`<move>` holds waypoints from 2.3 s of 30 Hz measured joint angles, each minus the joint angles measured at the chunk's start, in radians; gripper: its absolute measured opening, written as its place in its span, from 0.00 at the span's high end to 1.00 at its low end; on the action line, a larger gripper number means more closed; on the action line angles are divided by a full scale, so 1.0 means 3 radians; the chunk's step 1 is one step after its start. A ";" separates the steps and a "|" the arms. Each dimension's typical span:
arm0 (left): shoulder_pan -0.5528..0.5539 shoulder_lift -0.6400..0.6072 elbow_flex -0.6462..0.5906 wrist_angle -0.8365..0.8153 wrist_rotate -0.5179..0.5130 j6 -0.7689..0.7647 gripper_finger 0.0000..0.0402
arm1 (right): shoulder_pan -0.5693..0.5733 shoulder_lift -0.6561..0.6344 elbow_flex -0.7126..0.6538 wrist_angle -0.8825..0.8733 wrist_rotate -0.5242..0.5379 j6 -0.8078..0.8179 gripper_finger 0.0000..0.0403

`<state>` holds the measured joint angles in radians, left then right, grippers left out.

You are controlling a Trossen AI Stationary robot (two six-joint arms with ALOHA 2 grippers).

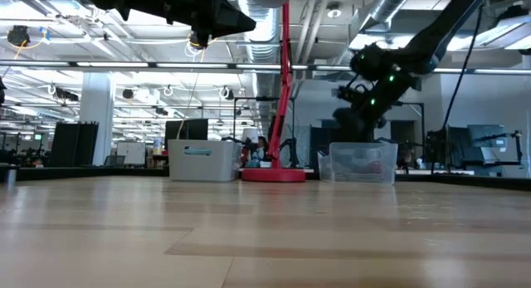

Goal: Pick & Place USB Port
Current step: Put the purple charger cable into the gray bin

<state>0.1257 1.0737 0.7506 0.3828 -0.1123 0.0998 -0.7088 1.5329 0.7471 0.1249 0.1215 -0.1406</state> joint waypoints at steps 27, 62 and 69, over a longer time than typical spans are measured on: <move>-0.0242 -0.1130 0.0000 -0.2433 -0.0094 -0.0332 0.91 | 0.1125 -0.1583 0.0005 -0.0697 -0.0103 0.0041 0.66; -0.1998 -0.0095 -0.0001 -0.3981 0.0774 -0.2846 0.70 | 0.1452 -0.1529 0.0005 -0.0021 0.0036 0.0476 0.67; -0.2295 0.0356 -0.0001 -0.3957 0.0774 -0.3390 0.68 | 0.1511 -0.1446 0.0008 0.0018 0.0036 0.0448 0.67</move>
<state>-0.5630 1.1805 0.7502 -0.8043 0.1199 -0.9173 -0.2555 1.0990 0.7494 0.1303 0.1322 -0.0063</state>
